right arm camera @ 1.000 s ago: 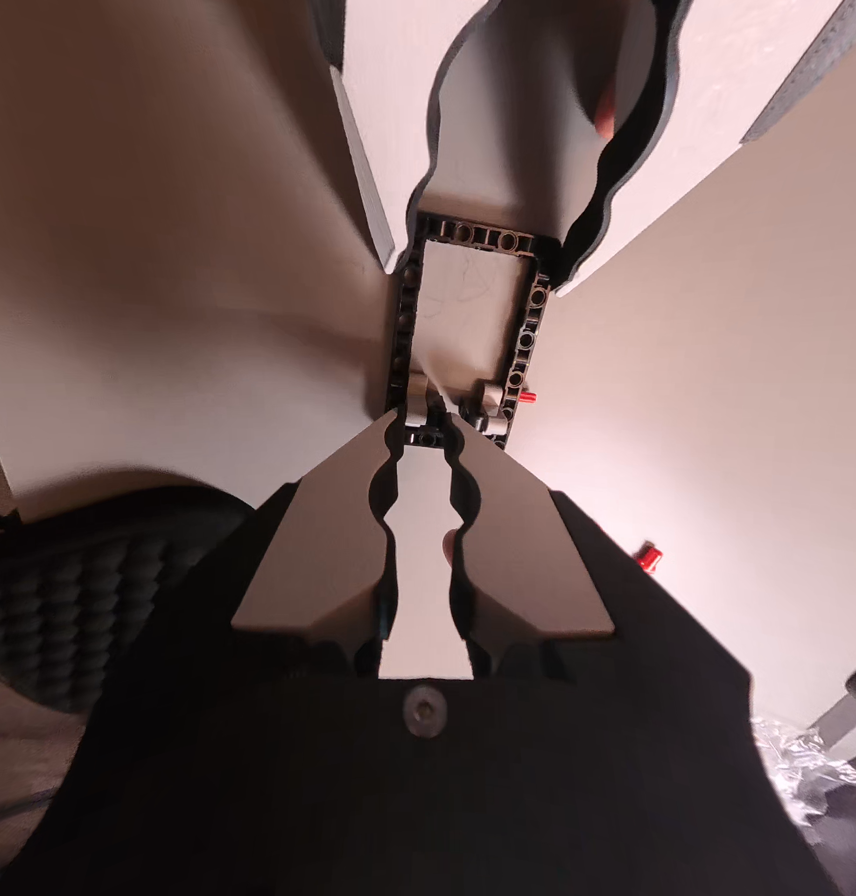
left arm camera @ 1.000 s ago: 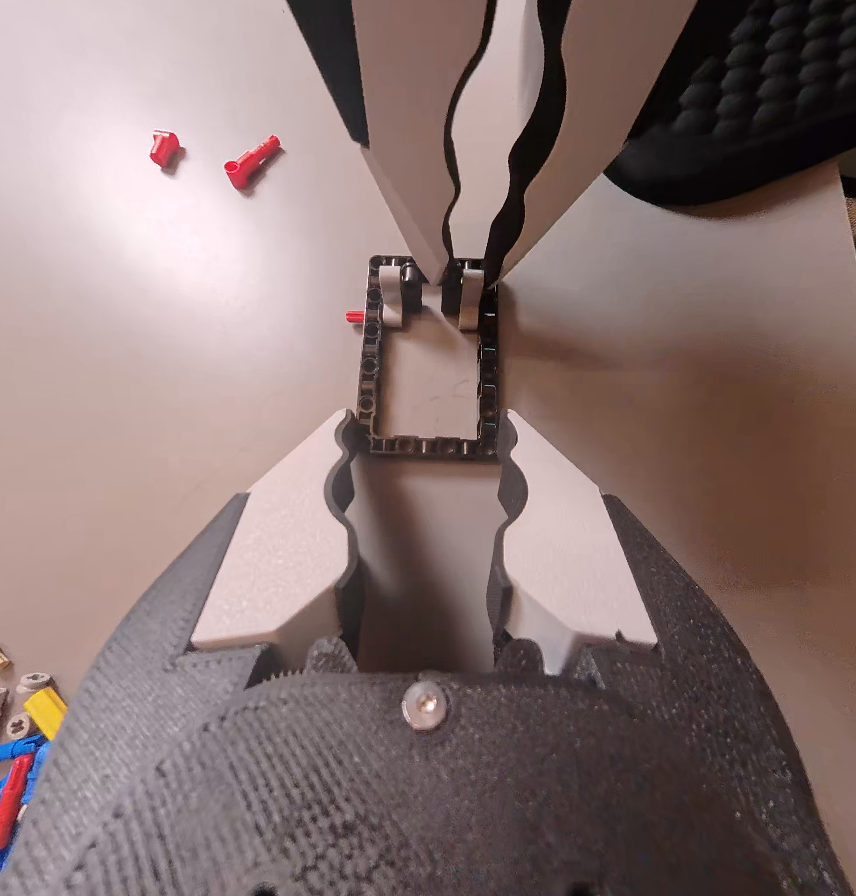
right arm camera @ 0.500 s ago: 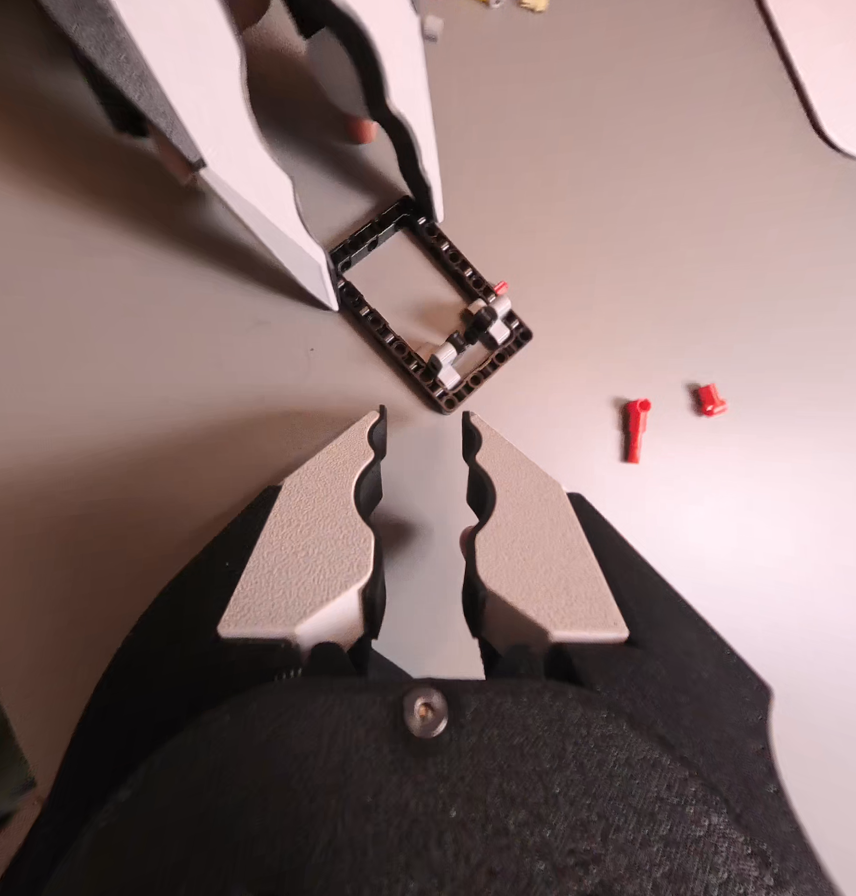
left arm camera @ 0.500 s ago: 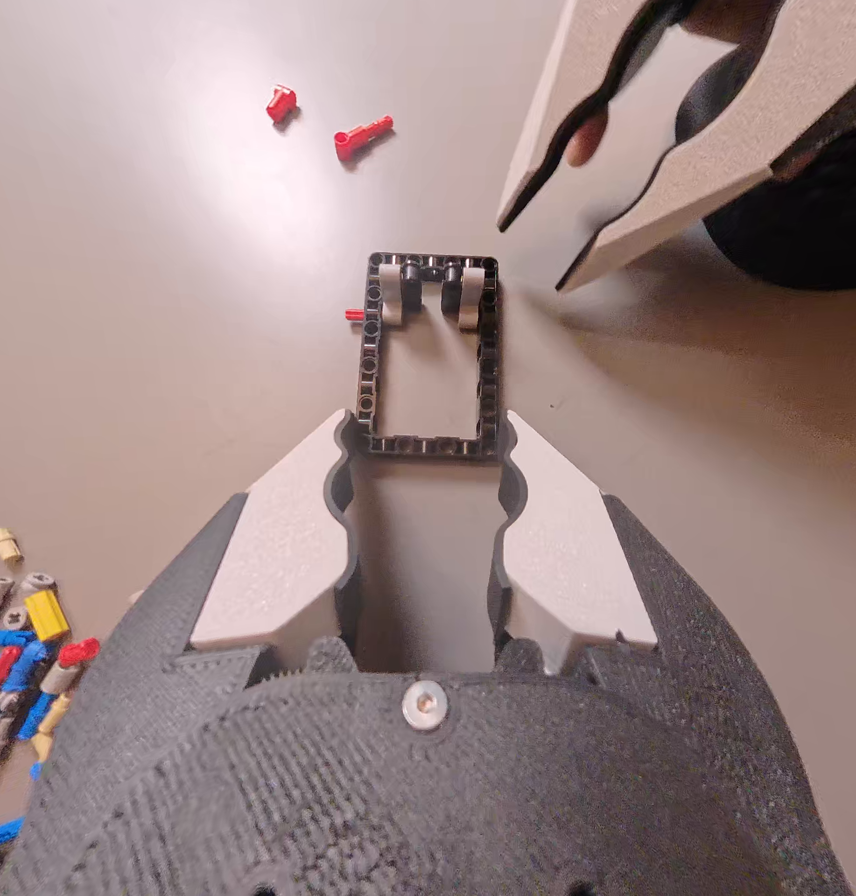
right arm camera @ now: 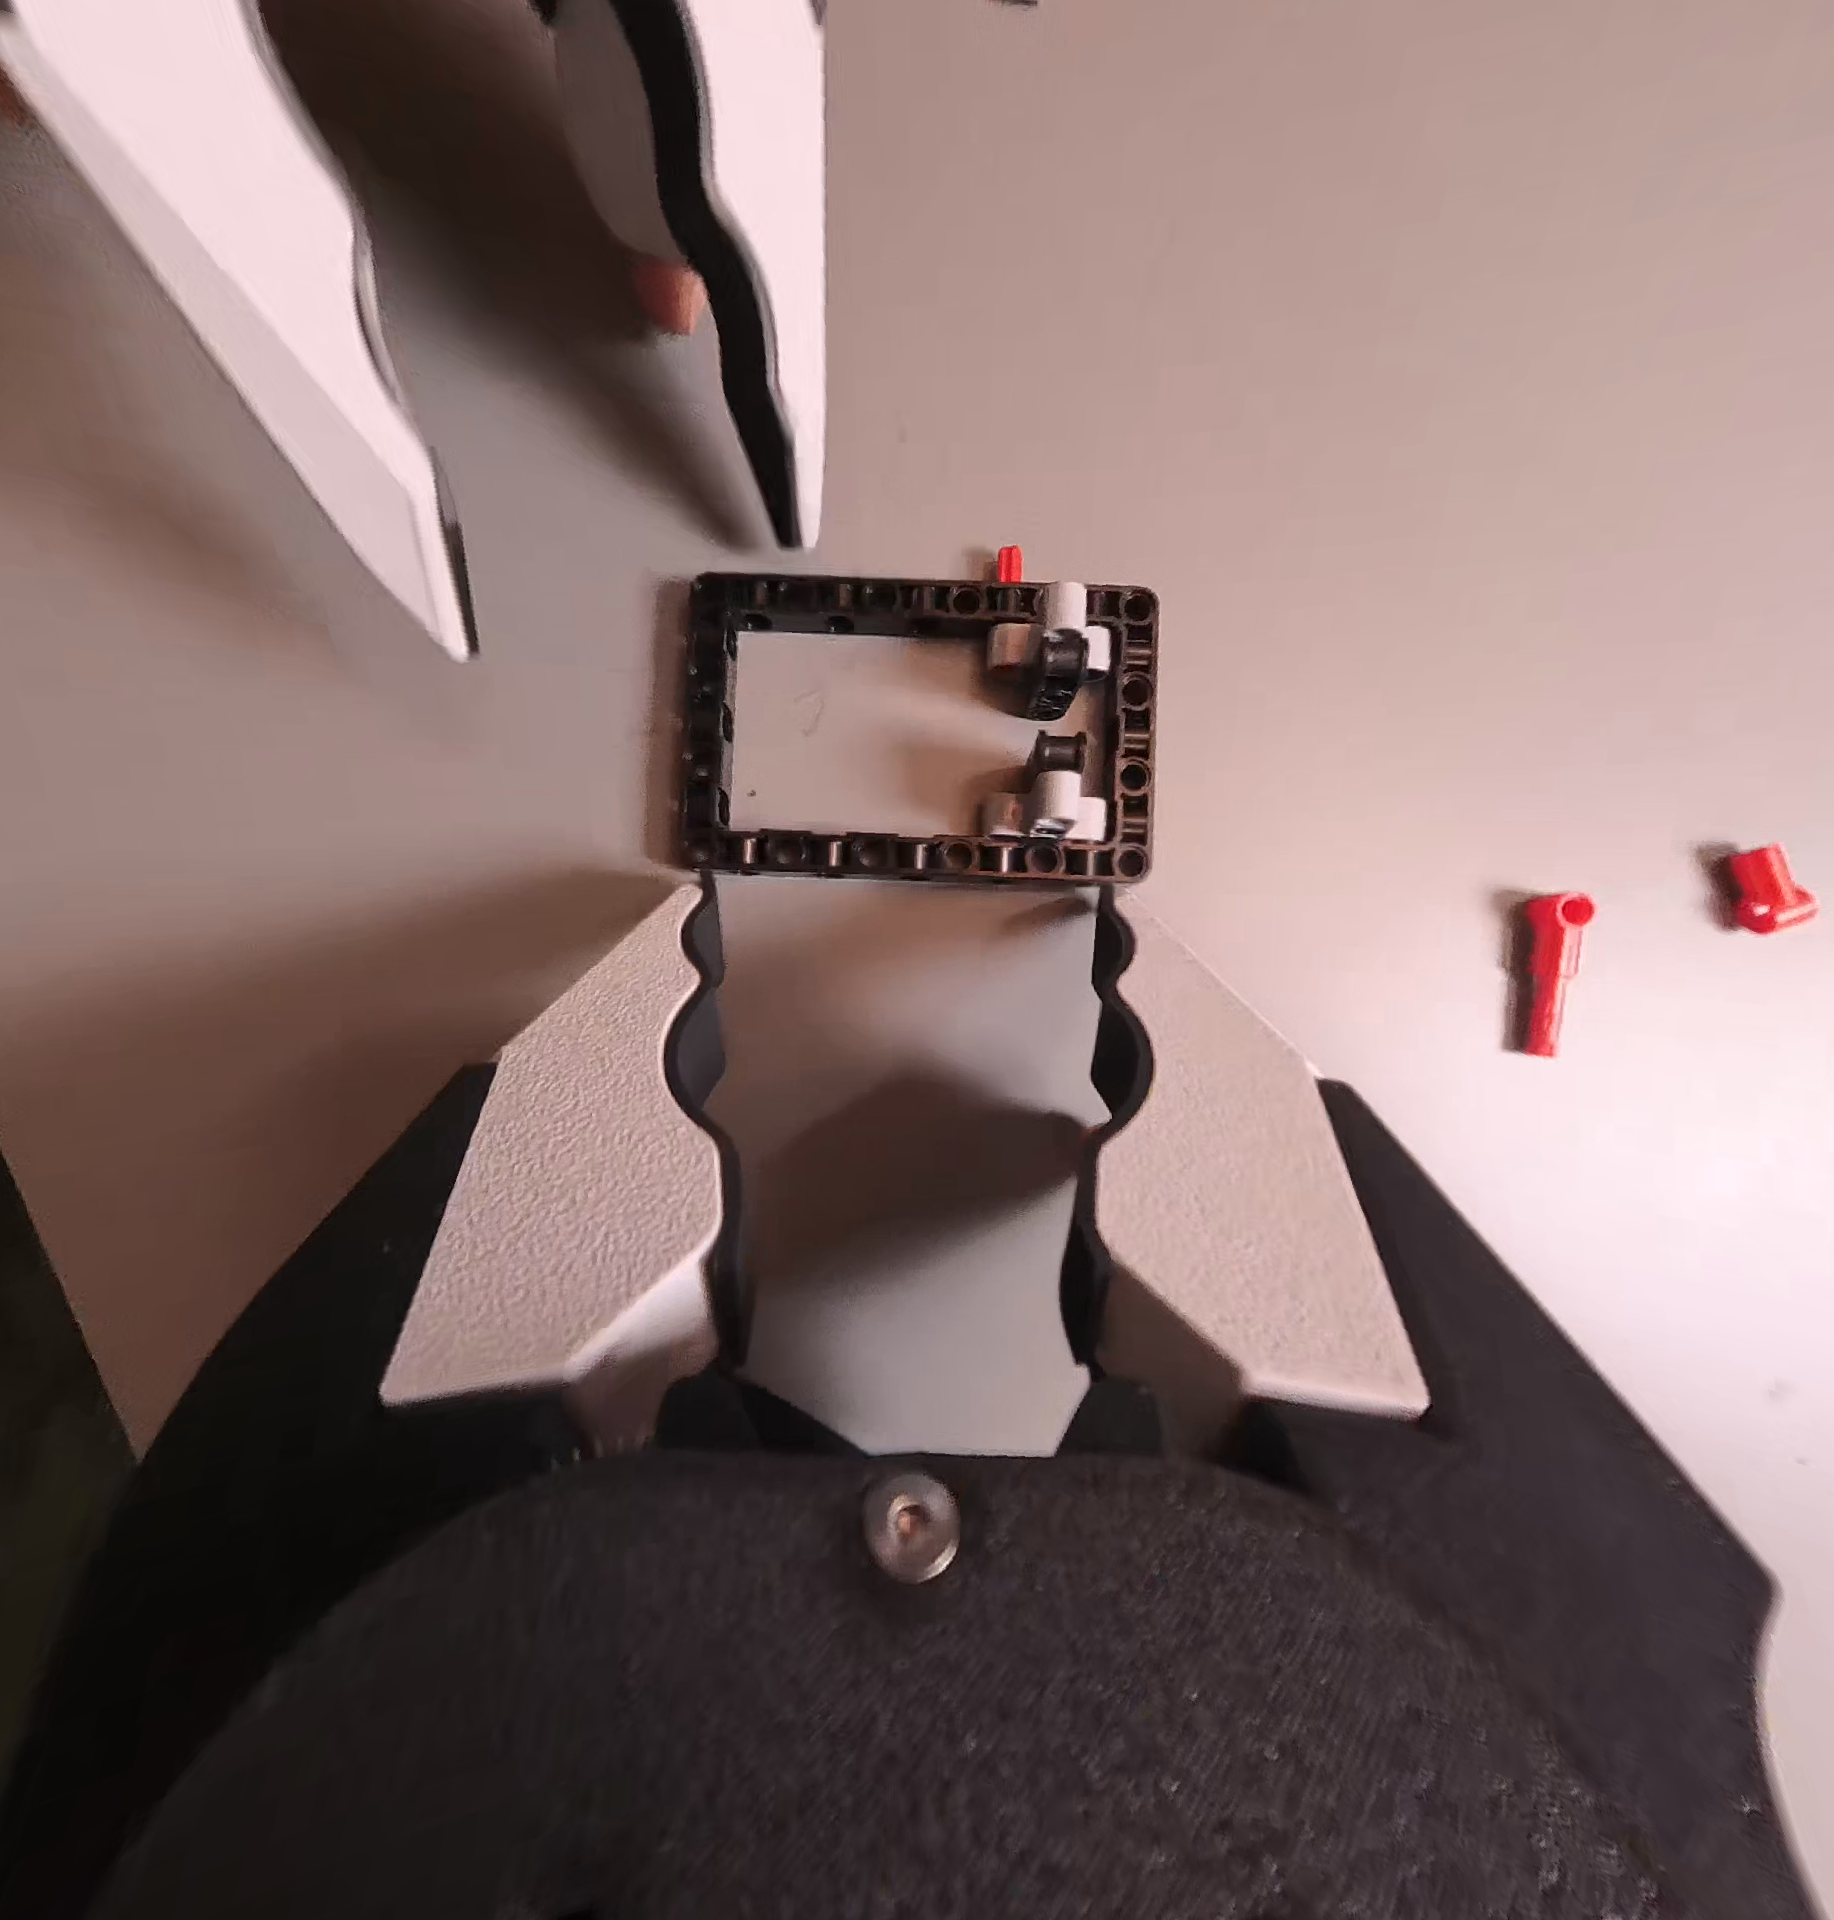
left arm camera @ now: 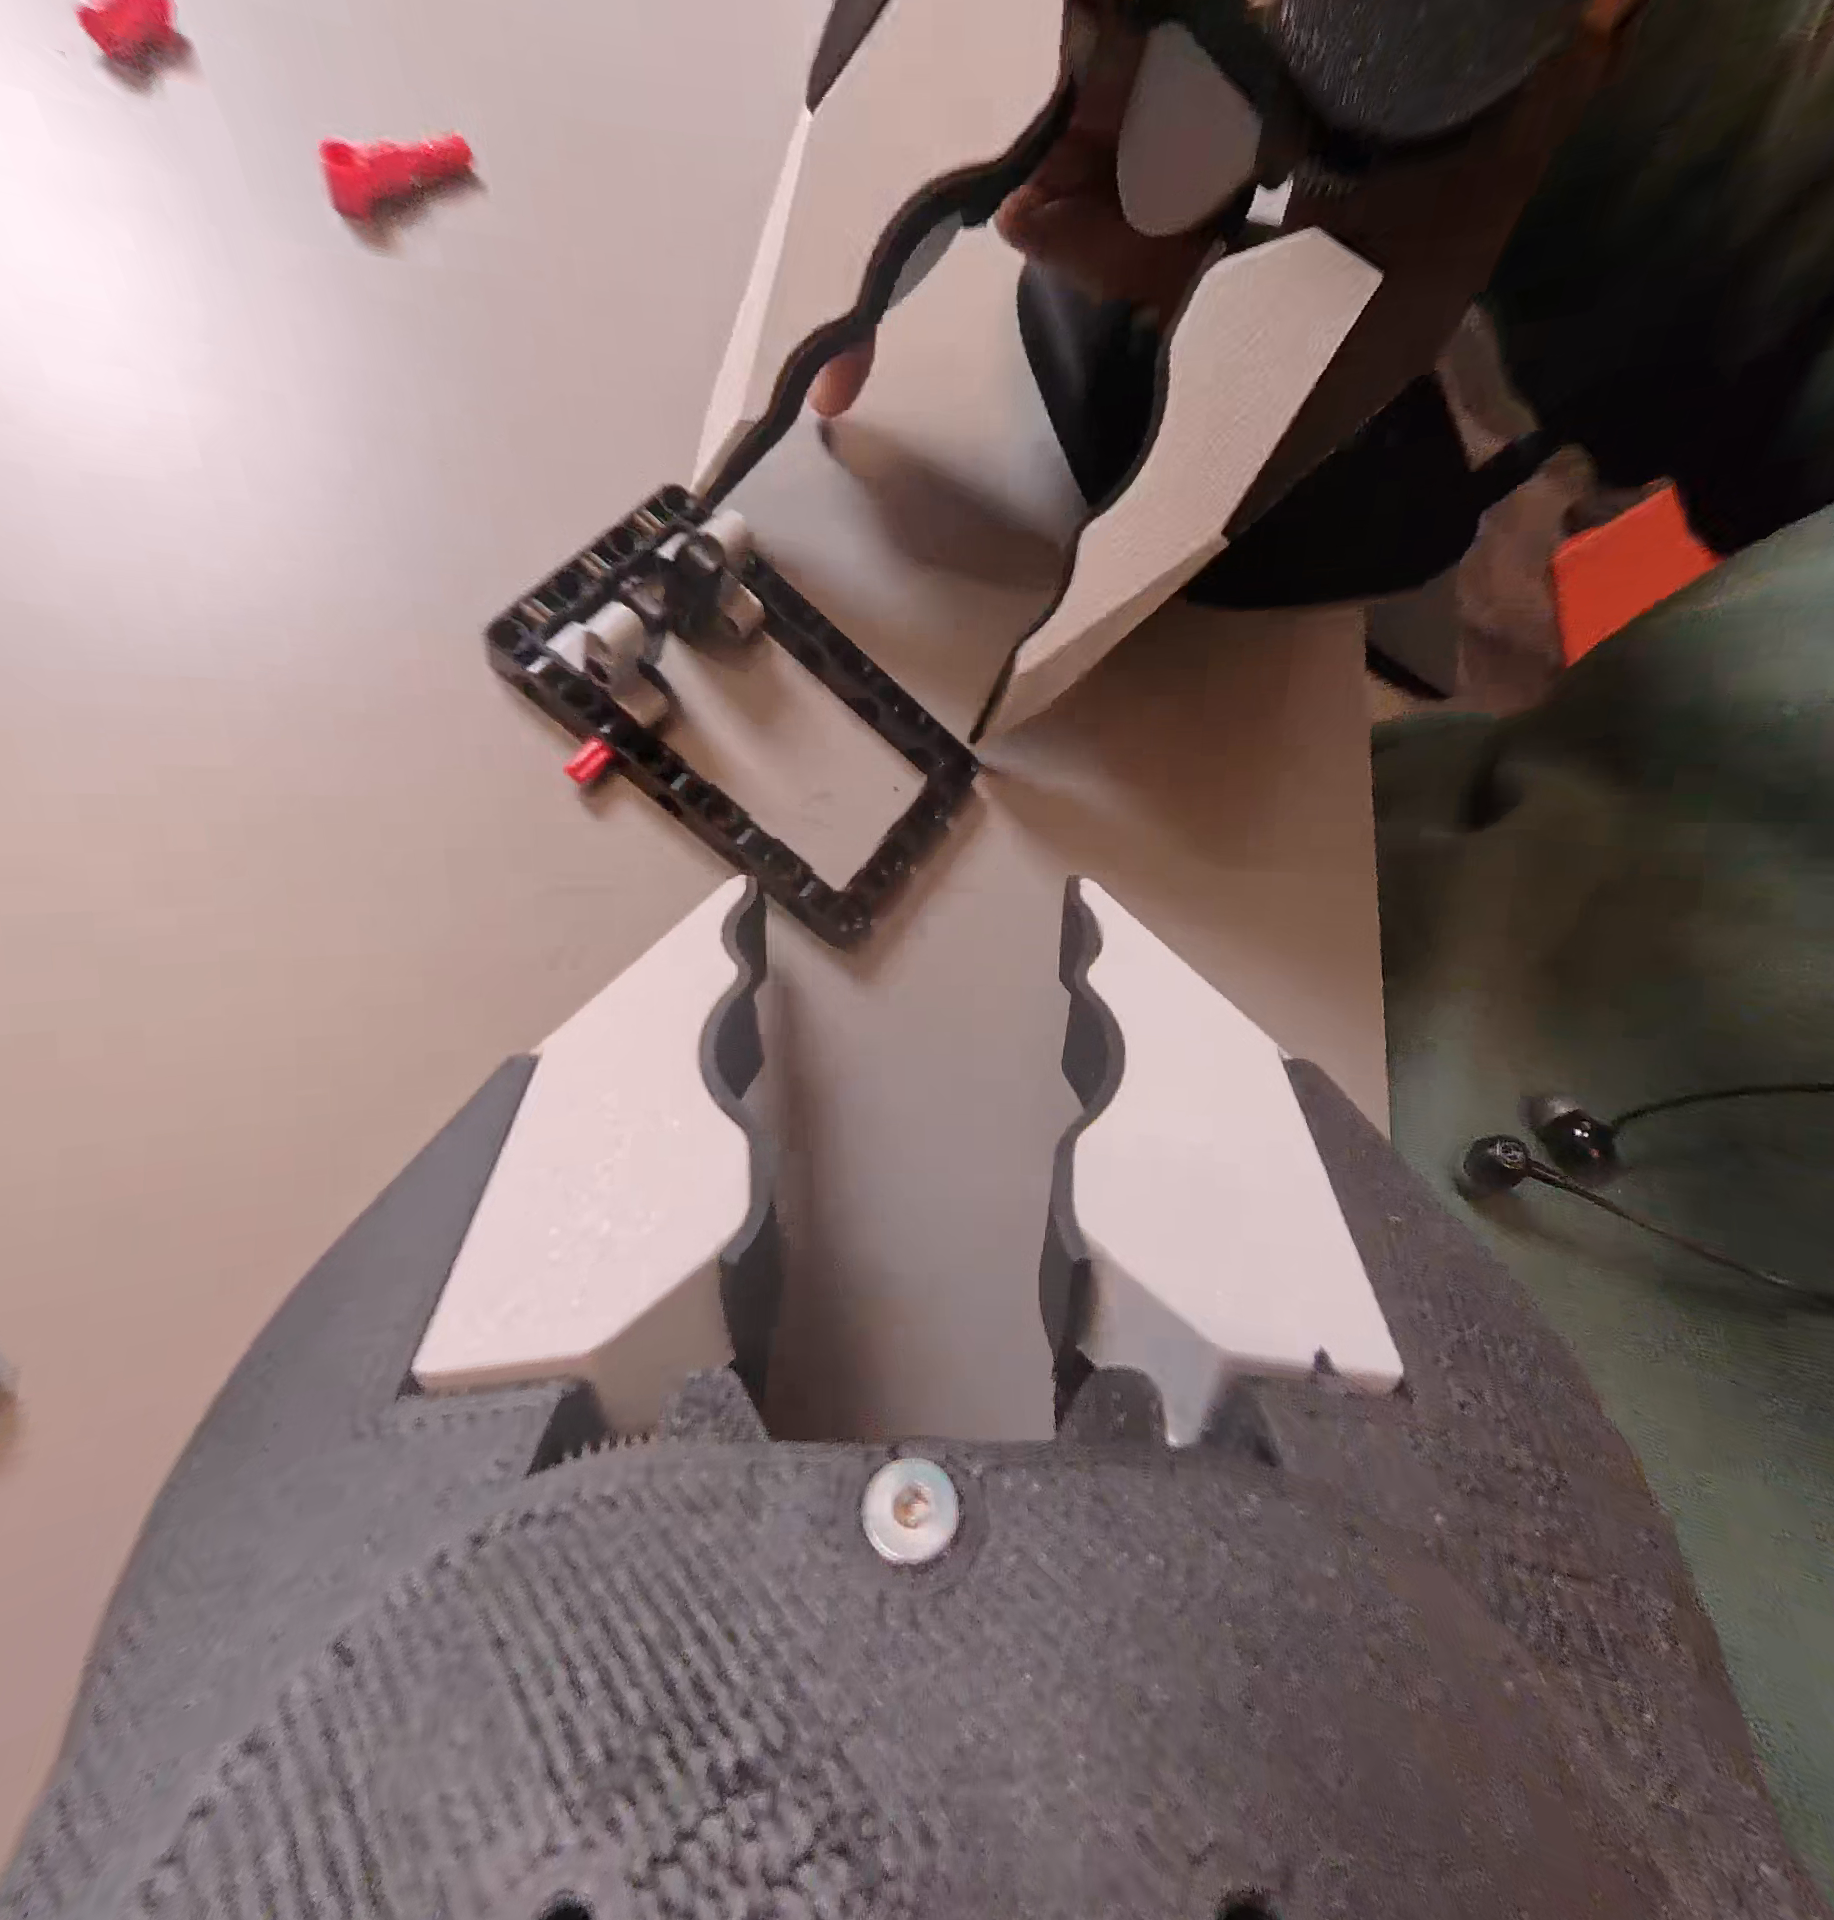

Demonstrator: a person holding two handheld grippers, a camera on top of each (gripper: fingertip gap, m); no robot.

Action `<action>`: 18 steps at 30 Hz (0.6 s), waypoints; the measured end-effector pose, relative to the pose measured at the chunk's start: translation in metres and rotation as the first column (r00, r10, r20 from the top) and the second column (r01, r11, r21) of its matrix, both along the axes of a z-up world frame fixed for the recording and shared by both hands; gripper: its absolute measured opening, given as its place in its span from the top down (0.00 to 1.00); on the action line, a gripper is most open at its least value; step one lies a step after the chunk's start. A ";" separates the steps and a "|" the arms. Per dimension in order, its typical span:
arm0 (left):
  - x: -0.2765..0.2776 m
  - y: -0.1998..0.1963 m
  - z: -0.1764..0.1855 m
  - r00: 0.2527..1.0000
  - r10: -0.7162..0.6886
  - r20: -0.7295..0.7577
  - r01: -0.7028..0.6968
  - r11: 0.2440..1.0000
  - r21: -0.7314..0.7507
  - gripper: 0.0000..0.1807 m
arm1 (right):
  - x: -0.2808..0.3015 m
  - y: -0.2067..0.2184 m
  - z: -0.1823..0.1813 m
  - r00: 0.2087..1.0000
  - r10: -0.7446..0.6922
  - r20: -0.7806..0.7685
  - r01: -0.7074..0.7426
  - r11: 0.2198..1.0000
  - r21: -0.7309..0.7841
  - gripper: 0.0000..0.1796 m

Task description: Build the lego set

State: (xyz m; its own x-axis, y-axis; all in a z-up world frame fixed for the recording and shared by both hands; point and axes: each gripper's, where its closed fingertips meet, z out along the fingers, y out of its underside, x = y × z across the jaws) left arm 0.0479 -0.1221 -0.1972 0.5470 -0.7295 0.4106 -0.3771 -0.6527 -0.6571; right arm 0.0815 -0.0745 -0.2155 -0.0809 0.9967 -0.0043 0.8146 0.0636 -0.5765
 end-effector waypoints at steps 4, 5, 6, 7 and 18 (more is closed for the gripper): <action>-0.018 0.021 0.003 0.999 0.033 -0.008 -0.031 0.990 0.140 0.63 | -0.004 -0.001 0.003 0.999 0.045 0.008 -0.044 0.999 -0.029 0.50; -0.022 0.026 0.000 0.999 0.031 -0.039 -0.023 0.983 0.183 0.61 | -0.006 -0.001 0.002 0.999 0.043 0.012 -0.043 0.999 -0.017 0.46; -0.025 0.028 -0.004 0.997 0.026 -0.071 -0.010 0.978 0.210 0.59 | -0.008 -0.003 0.000 0.999 0.050 0.016 -0.050 0.999 -0.021 0.42; -0.025 0.030 -0.008 0.995 0.014 -0.098 0.009 0.973 0.231 0.58 | -0.011 -0.005 -0.002 0.998 0.057 0.020 -0.057 0.998 -0.012 0.40; -0.007 0.024 -0.022 0.967 -0.121 -0.224 0.184 0.940 0.288 0.41 | -0.032 -0.011 -0.003 0.873 0.485 -0.056 -0.484 0.875 0.023 0.50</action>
State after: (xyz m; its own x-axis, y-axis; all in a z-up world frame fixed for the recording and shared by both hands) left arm 0.0409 -0.0984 -0.2195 0.4669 -0.8829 0.0503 -0.6000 -0.3581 -0.7154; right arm 0.0491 -0.0852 -0.2184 -0.5536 0.8325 0.0232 0.6457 0.4467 -0.6193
